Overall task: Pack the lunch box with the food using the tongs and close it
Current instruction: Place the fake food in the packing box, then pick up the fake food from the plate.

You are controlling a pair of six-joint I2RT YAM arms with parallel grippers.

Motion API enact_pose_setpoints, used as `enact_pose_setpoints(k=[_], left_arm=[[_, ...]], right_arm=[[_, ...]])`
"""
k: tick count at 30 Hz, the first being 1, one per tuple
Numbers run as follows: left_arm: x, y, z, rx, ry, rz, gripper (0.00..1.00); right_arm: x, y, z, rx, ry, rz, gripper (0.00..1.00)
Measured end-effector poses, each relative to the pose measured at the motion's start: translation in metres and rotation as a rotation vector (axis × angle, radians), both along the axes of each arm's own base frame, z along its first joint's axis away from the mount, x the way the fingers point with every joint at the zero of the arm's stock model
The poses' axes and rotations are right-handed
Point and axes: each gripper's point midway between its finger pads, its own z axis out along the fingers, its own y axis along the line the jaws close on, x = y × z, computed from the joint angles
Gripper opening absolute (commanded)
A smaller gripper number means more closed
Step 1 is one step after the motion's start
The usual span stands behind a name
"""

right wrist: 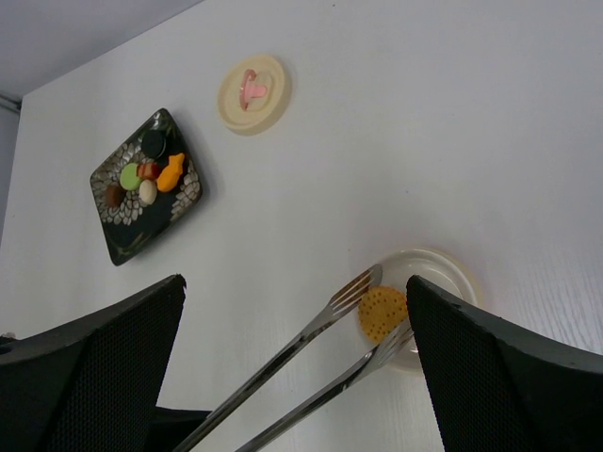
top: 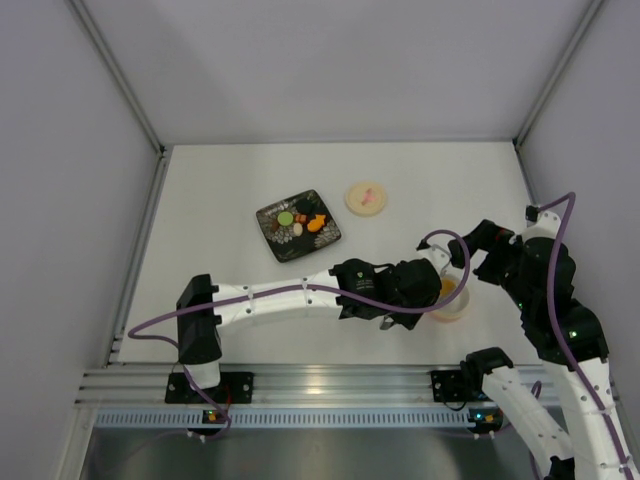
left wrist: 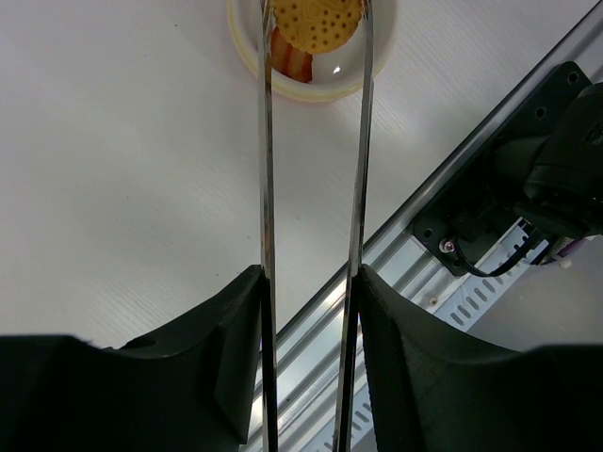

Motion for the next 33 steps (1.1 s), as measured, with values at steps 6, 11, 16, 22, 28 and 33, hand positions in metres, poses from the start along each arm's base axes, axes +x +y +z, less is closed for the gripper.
enact_pose_setpoints(k=[6,11,16,22,28,33], left_arm=[[0.001,-0.001,0.003,-0.006,-0.002,0.001,0.49],[0.001,-0.001,0.003,-0.006,-0.004,0.002,0.47],[0.006,0.001,0.004,-0.002,-0.026,0.021,0.47],[0.023,0.021,0.016,-0.008,-0.064,0.095,0.47],[0.091,0.106,0.036,-0.056,-0.081,0.353,0.47],[0.151,0.219,0.024,-0.019,-0.127,0.691,0.48]], right_arm=[[0.0,0.0,0.0,0.0,0.0,0.0,1.0],[0.0,0.0,0.0,-0.001,0.0,0.0,1.0],[0.0,0.0,0.0,0.0,0.0,0.001,0.99],[0.0,0.0,0.0,0.0,0.0,0.001,1.0],[0.001,0.002,-0.001,0.001,0.005,0.007,1.0],[0.0,0.004,-0.001,0.006,0.007,0.018,0.99]])
